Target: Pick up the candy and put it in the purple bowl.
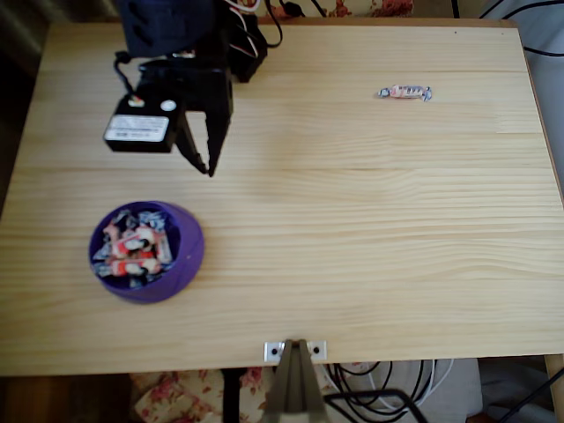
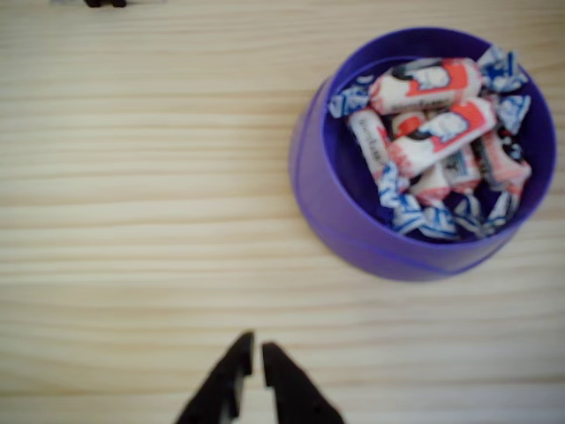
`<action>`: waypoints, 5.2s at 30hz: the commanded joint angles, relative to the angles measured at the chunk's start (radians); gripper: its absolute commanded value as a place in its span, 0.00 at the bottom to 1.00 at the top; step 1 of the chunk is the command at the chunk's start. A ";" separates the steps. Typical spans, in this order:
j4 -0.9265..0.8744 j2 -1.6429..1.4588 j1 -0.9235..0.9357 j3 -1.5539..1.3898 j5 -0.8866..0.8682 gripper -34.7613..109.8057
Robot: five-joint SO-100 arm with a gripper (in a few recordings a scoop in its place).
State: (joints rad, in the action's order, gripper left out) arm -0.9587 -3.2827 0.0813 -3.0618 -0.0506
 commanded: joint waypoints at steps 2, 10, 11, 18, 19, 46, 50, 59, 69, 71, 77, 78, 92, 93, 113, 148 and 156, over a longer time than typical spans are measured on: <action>0.000 -0.017 0.025 0.025 -0.020 0.24; 0.000 -0.017 0.032 0.025 -0.029 0.24; 0.000 -0.017 0.035 0.025 -0.031 0.24; 0.008 -0.017 0.028 0.025 -0.041 0.24; 0.015 -0.017 0.023 0.025 -0.051 0.24; -0.138 0.087 -0.209 0.465 -0.098 0.24; -0.173 0.261 -0.291 0.617 -0.083 0.24; -0.236 0.630 -0.511 0.914 -0.074 0.26; -0.298 0.834 -0.719 1.057 -0.009 0.24; -0.307 0.851 -0.762 1.063 0.011 0.24; -0.345 0.882 -0.896 1.071 0.066 0.24; -0.321 0.882 -0.927 1.048 0.069 0.24; -0.066 1.230 -1.324 1.106 0.109 0.32; -0.067 1.273 -1.341 1.137 0.123 0.34; 0.054 1.554 -1.450 1.212 0.149 0.36; 0.241 1.554 -1.468 0.985 0.092 0.34; 0.281 1.572 -1.456 0.986 0.095 0.34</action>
State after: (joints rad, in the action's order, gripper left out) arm -0.6995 -1.6598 -1.3683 -2.0970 0.0383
